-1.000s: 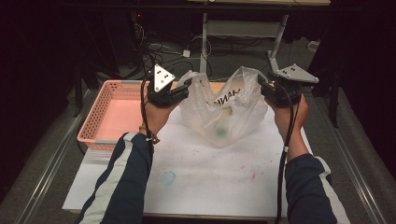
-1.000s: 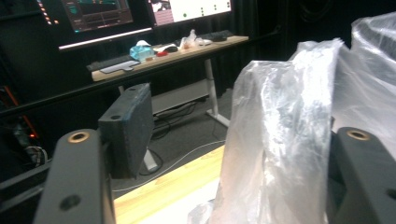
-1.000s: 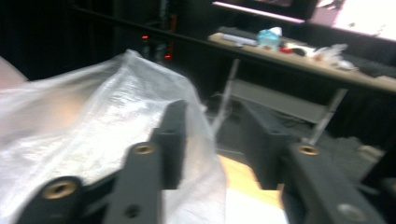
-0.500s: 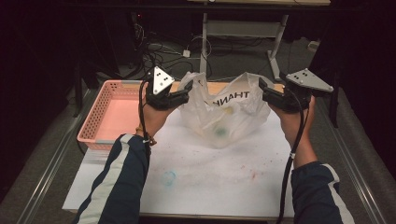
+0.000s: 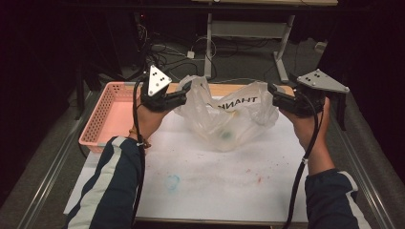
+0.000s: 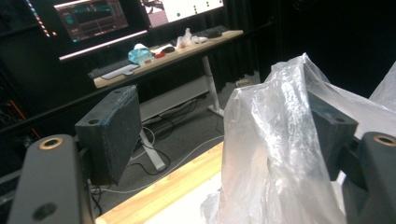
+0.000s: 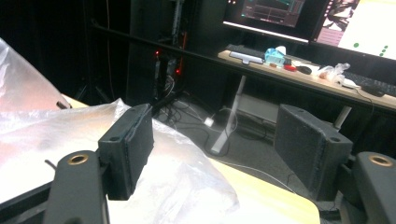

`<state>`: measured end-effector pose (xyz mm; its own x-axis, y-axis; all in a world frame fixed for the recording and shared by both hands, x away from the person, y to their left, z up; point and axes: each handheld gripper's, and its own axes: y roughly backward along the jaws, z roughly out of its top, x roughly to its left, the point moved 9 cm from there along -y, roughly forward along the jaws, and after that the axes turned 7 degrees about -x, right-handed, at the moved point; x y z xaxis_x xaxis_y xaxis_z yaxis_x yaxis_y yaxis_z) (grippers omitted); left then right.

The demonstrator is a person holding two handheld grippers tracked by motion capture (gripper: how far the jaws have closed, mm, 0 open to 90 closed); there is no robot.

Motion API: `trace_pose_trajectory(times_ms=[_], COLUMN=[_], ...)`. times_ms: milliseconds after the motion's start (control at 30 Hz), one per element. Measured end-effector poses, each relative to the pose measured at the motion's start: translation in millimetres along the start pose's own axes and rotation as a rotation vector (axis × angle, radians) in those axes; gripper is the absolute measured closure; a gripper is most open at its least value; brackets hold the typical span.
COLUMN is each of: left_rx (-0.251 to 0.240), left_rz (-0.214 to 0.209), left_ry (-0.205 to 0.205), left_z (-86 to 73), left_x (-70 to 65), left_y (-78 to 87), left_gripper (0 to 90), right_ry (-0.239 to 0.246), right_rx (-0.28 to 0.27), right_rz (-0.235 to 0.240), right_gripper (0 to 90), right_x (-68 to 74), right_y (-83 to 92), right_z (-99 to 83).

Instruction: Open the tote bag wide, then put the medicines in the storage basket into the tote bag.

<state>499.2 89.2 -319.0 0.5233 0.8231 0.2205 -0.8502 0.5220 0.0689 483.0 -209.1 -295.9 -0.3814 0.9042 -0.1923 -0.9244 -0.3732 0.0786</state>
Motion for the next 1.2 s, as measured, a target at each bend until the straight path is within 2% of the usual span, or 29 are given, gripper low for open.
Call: trace_pose_trajectory(times_ms=[200, 267, 300, 433, 600, 667, 767, 800, 867, 967, 1133, 1200], left_rx=[0.01, -0.008, -0.012, -0.022, -0.029, -0.018, 0.048, 0.05, 0.055, 0.084, 0.082, 0.078], left_rz=[0.006, 0.011, 0.01, 0.02, -0.002, -0.034, -0.08, -0.098, -0.121, -0.11, -0.1, -0.077], left_ry=[0.016, 0.021, 0.044, 0.031, 0.042, 0.046, 0.012, 0.01, -0.018, -0.095, -0.099, -0.111], left_z=[-5.3, -4.2, -3.4, 3.8, 12.3, 12.2, 5.7, 4.4, 1.4, -4.6, -11.5, -13.5], left_x=[5.8, 9.2, 10.5, 17.3, 17.3, 11.7, -0.1, -4.4, -12.0, -17.7, -13.6, -9.8], left_y=[3.0, 6.8, 9.4, 15.9, 18.4, 18.1, 17.6, 19.4, 24.2, 30.3, 39.8, 43.3], left_gripper=[23.0, 23.0, 23.0, 23.0, 22.6, 22.6, 22.7, 21.1, 19.2, 15.3, 15.2, 15.3], right_ry=[0.004, 0.009, 0.017, 0.013, 0.014, 0.014, 0.016, 0.02, 0.025, 0.026, 0.025, 0.029], right_rx=[0.017, 0.018, 0.019, 0.002, 0.005, 0.014, 0.02, 0.023, 0.036, 0.059, 0.053, 0.051], right_rz=[0.01, 0.016, 0.014, 0.014, 0.022, 0.032, 0.037, 0.04, 0.037, 0.035, 0.044, 0.049], right_gripper=[28.9, 28.9, 28.9, 28.6, 28.4, 27.8, 27.8, 27.9, 28.0, 28.6, 28.6, 28.2], right_x=[5.1, 6.5, 6.9, 6.4, 10.1, 13.6, 18.2, 19.6, 21.6, 23.7, 25.0, 25.7], right_y=[-3.6, -2.9, -2.1, 2.6, 4.3, 4.5, 4.6, 4.2, 3.0, -0.3, 0.9, 1.9], right_z=[-9.6, -12.3, -12.8, -10.0, -14.0, -18.1, -21.6, -22.7, -25.8, -31.4, -34.2, -33.6])
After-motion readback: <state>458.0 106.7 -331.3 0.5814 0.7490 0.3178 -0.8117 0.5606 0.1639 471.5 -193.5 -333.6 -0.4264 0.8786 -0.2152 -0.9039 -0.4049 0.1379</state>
